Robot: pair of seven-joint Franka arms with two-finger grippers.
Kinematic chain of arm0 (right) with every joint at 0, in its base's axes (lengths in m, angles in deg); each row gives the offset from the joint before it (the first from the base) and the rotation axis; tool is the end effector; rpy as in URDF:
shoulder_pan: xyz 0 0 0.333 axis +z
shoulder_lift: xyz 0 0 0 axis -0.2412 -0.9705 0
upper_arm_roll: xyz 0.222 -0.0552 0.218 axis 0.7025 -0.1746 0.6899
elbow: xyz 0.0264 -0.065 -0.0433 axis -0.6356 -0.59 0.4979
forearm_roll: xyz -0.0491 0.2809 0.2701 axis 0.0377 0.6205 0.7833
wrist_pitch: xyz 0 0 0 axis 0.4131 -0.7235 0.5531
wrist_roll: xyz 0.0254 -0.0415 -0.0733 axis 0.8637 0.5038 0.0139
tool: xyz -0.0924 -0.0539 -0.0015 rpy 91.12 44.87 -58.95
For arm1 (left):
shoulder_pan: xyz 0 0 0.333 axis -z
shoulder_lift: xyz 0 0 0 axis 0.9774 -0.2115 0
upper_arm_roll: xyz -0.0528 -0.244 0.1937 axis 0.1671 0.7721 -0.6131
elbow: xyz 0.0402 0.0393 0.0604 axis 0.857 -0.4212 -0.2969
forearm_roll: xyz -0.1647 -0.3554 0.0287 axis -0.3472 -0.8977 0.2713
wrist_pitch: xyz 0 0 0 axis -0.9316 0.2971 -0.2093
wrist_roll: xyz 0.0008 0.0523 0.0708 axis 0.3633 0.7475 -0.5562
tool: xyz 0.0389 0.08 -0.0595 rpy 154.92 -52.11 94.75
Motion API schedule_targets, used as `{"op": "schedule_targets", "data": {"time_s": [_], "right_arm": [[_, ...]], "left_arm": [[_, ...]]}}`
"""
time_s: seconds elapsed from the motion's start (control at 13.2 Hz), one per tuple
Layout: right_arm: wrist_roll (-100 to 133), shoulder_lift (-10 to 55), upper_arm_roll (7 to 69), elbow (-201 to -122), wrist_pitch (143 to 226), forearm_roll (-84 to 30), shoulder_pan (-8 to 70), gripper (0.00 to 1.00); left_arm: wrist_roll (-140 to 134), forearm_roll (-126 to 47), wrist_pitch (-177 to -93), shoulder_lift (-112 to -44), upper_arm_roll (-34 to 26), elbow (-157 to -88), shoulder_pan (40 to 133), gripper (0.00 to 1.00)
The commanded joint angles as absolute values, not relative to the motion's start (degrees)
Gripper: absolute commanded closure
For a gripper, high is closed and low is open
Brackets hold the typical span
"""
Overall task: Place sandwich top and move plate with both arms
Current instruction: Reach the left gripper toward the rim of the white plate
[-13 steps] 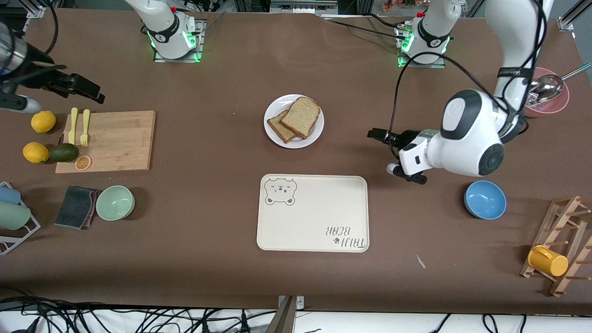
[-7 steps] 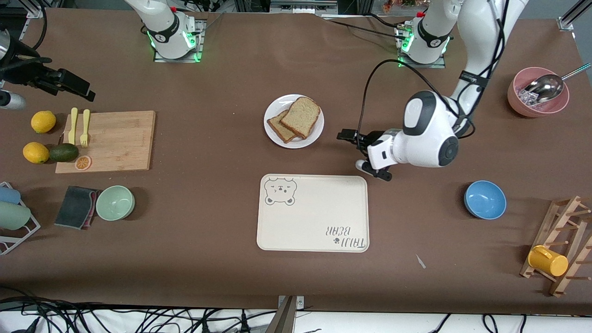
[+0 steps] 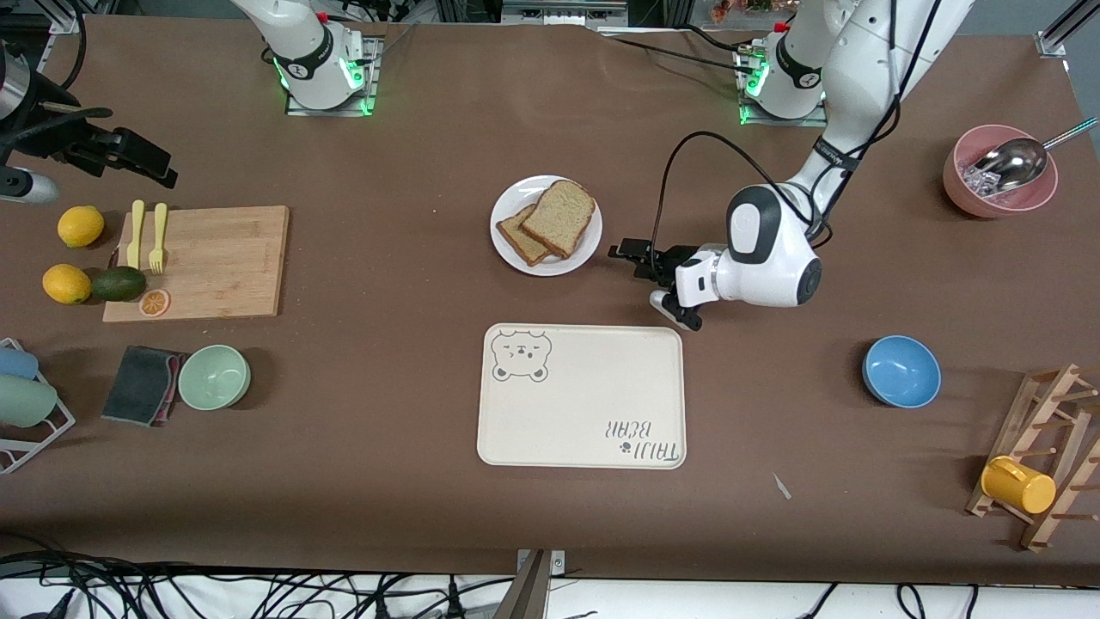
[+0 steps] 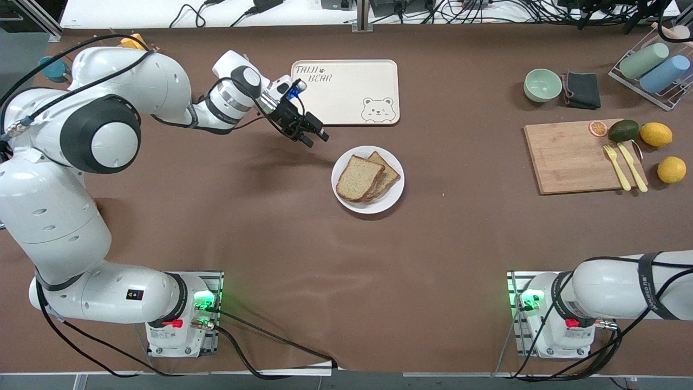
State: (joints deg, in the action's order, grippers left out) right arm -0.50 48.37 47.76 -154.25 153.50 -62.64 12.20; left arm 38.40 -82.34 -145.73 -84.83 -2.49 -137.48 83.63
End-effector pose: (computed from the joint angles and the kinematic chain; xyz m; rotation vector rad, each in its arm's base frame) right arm 0.5321 0.0270 0.6227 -3.1198 0.2576 0.1448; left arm 0.5166 -0.2728 0.1781 2.2711 -0.3708 -0.3218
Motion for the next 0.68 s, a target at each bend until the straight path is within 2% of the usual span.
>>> {"op": "schedule_targets", "data": {"time_s": [0.0,0.23,0.3,0.61], "right_arm": [[0.5,47.8,47.7,-152.9,152.3,-62.9,11.6,0.0],[1.4,47.7,47.9,-152.9,152.6,-63.4,10.7,0.0],[3.6,47.7,47.9,-153.1,152.7,-63.7,10.7,0.0],[4.2,47.5,47.9,-153.3,154.3,-64.4,10.8,0.0]], "left_arm": [[40.7,-84.5,-150.1,-85.5,-2.4,-138.3,86.1,0.26],[40.9,-86.2,-151.7,-86.2,-2.3,-138.5,87.8,0.34],[41.5,-86.3,-151.8,-86.2,-2.4,-138.7,88.2,0.39],[41.8,-86.3,-154.9,-86.5,-2.3,-139.5,90.2,0.45]]}}
